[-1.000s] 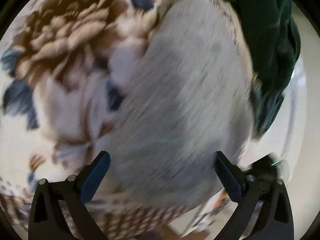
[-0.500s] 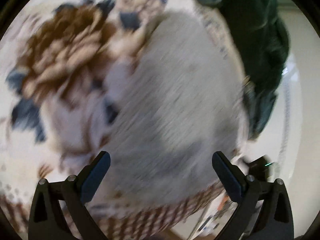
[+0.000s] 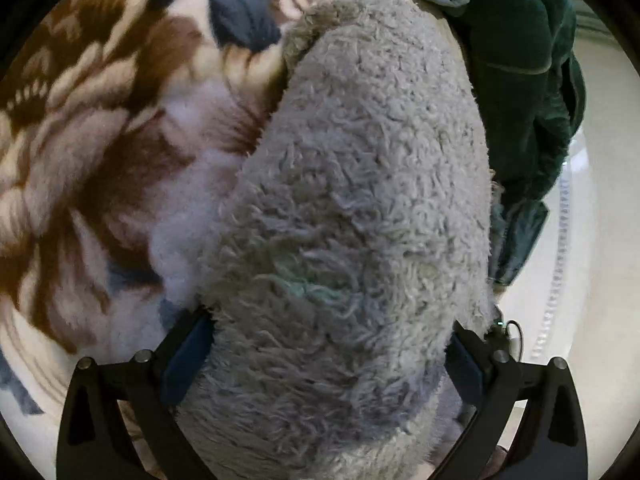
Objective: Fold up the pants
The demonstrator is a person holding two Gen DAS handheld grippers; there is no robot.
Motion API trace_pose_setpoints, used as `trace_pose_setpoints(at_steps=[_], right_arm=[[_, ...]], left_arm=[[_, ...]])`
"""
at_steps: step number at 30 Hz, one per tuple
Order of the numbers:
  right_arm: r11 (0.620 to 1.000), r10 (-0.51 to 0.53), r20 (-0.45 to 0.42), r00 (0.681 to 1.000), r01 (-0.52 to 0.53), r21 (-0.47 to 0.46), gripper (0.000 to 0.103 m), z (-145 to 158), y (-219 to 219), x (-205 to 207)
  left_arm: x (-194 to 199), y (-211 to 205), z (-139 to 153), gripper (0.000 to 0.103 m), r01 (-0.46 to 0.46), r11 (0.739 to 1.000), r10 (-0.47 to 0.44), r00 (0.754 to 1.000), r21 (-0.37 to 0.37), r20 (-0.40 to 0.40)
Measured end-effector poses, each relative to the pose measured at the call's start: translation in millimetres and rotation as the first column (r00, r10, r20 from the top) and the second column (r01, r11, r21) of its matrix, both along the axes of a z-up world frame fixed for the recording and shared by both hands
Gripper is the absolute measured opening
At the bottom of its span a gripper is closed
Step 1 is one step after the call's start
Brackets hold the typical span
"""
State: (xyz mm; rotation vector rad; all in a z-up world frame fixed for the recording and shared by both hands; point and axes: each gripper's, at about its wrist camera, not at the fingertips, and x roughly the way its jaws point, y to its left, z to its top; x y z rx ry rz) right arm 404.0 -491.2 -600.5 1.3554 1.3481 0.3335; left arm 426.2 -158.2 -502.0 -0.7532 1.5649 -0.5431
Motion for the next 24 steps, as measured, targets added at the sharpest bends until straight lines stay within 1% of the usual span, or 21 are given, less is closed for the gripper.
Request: trace_pose_setpoints(at_steps=[1, 2, 3, 4, 5, 7, 10, 12, 14, 16, 17, 19, 21, 22, 24], right_arm=[[0.999, 0.021, -0.01, 1.0, -0.021, -0.027, 0.066, 1.1, 8.0, 0.1], [0.999, 0.014, -0.01, 1.0, -0.014, -0.03, 0.063, 2.5, 12.5, -1.3], [0.999, 0.01, -0.001, 1.0, -0.01, -0.049, 0.059, 7.3, 14.4, -1.9], [0.997, 0.015, 0.009, 1.0, -0.014, -0.078, 0.055, 14.8, 15.4, -1.6], [0.996, 0.017, 0.021, 1.0, -0.015, -0.084, 0.053, 21.0, 15.4, -2.4], [0.992, 0.031, 0.053, 0.998, -0.024, -0.125, 0.049, 41.4, 15.8, -1.2], [0.978, 0.07, 0.106, 0.992, -0.047, -0.201, 0.048, 77.3, 20.2, 3.2], [0.967, 0.096, 0.132, 0.987, -0.061, -0.249, 0.048, 98.4, 26.9, 8.5], [0.962, 0.12, 0.148, 0.982, -0.078, -0.263, 0.048, 117.2, 38.4, 17.9], [0.956, 0.134, 0.165, 0.977, -0.084, -0.283, 0.048, 132.4, 48.6, 25.7], [0.954, 0.144, 0.176, 0.974, -0.089, -0.288, 0.048, 138.8, 54.8, 28.0], [0.953, 0.146, 0.197, 0.969, -0.085, -0.292, 0.048, 149.1, 77.3, 43.6], [0.953, 0.147, 0.218, 0.965, -0.079, -0.293, 0.048, 155.2, 102.3, 66.0], [0.953, 0.145, 0.227, 0.963, -0.075, -0.292, 0.048, 157.7, 109.9, 74.5], [0.955, 0.14, 0.25, 0.958, -0.065, -0.289, 0.048, 163.0, 135.6, 107.2]], left_arm=[[0.0, 0.9, 1.7, 0.103, -0.003, 1.0, 0.003, 1.0, -0.025, 0.005], [-0.3, 5.5, 6.6, 0.102, -0.006, 0.997, 0.007, 1.0, -0.073, 0.02], [-0.8, 3.5, 13.2, 0.101, -0.004, 0.994, 0.008, 0.999, -0.106, 0.039], [-1.1, -0.8, 19.1, 0.093, 0.006, 0.99, 0.001, 0.999, -0.14, 0.048], [-3.6, -2.7, 28.9, 0.08, 0.011, 0.986, 0.0, 0.998, -0.166, 0.067], [-2.6, -3.3, 44.1, 0.069, 0.017, 0.976, 0.003, 0.996, -0.216, 0.092], [0.2, 3.5, 62.0, 0.068, 0.005, 0.969, 0.027, 0.992, -0.249, 0.126], [5.7, 8.6, 73.0, 0.068, -0.008, 0.966, 0.048, 0.987, -0.257, 0.151], [16.8, 21.7, 80.8, 0.068, -0.038, 0.959, 0.087, 0.983, -0.282, 0.163], [29.2, 35.2, 90.9, 0.068, -0.052, 0.956, 0.109, 0.977, -0.287, 0.184], [38.2, 45.7, 98.4, 0.068, -0.06, 0.954, 0.124, 0.971, -0.293, 0.202], [56.1, 66.9, 102.6, 0.068, -0.073, 0.953, 0.142, 0.965, -0.293, 0.221], [69.4, 102.0, 106.0, 0.068, -0.087, 0.955, 0.159, 0.958, -0.284, 0.24], [83.8, 119.3, 108.6, 0.068, -0.096, 0.958, 0.167, 0.953, -0.272, 0.253], [107.2, 141.7, 111.3, 0.068, -0.099, 0.959, 0.173, 0.947, -0.266, 0.27]])
